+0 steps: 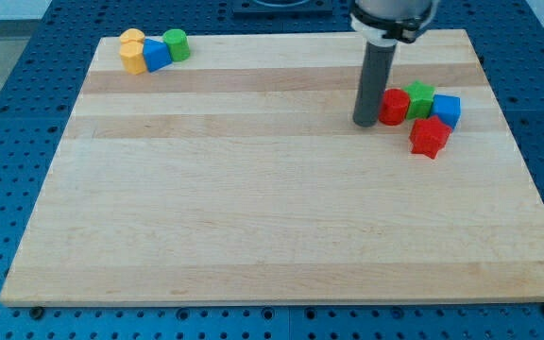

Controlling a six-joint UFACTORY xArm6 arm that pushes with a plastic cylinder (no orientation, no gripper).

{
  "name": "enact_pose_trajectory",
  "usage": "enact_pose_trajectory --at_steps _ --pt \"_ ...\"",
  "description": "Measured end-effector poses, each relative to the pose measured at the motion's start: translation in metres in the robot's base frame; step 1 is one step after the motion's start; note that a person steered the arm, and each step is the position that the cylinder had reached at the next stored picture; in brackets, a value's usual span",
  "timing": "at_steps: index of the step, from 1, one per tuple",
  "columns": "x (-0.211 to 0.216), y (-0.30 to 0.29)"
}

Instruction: Place the red circle towards the top left side of the red star

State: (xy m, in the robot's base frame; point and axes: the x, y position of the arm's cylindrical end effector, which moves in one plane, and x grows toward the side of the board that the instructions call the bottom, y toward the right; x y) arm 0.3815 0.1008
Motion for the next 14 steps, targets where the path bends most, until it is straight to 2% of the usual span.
enact_pose_trajectory --at_steps 2,3,4,7,14 --pt "-0.036 -0.028" --pt "-0.057 -0.020" --pt "-0.067 0.014" --pt "-0.055 0.090" --pt "-0.034 0.091"
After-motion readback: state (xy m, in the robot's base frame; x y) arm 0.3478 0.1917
